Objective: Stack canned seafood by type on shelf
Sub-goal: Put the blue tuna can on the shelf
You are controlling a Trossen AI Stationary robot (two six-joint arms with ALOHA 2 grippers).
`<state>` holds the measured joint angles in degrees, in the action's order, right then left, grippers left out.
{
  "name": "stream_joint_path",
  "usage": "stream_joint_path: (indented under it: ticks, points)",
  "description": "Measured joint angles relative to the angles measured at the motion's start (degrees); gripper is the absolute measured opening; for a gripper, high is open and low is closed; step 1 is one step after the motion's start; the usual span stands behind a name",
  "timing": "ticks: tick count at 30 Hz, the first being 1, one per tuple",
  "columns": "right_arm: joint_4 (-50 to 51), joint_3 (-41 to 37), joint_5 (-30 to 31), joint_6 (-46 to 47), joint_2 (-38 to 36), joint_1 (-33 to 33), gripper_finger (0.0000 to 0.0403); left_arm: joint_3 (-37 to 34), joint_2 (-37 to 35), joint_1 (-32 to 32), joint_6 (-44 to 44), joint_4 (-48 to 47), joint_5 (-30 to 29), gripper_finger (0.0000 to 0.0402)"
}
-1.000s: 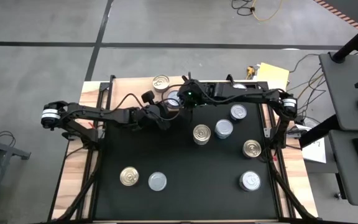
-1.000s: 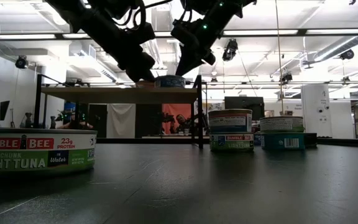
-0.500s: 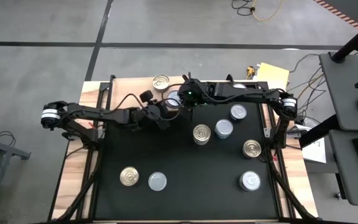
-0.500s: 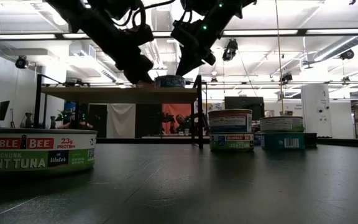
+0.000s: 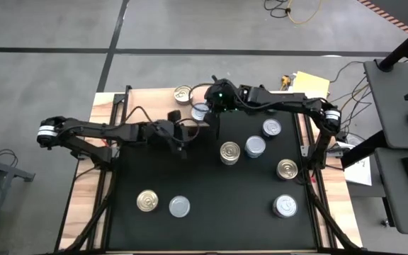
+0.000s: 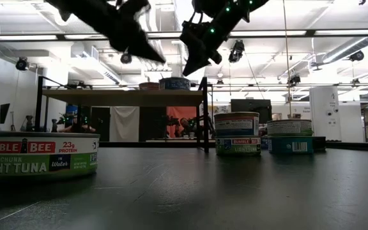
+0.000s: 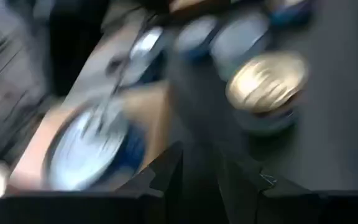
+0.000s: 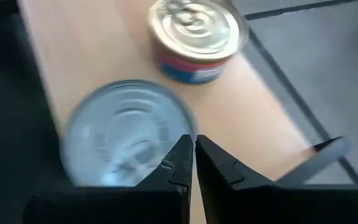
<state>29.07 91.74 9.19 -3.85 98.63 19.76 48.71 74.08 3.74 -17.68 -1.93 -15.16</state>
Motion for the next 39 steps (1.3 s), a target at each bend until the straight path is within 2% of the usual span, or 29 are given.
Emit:
stream_joint_path:
  ticks: [8, 13, 30, 39]
  points:
    - [-3.07, 0.0, -0.96, -3.81, 0.11, 1.65, 0.0013, 0.0, 1.54, 3.77, -0.91, 3.97, -1.42, 0.0075]
    - [-4.77, 0.0, -3.8, -4.4, 0.13, 1.65, 0.0013, -0.03, 4.11, 5.83, 0.38, 4.43, -1.48, 0.0074]
    - [-8.72, -0.13, -3.96, -4.97, 5.72, 1.67, 0.0013, 0.0, 5.1, 6.17, 0.62, 4.34, -2.49, 0.0074]
    - [-8.02, -0.11, -2.82, -2.99, 5.69, 1.67, 0.0013, -0.02, 5.14, 6.31, 0.62, 3.9, -12.61, 0.0074]
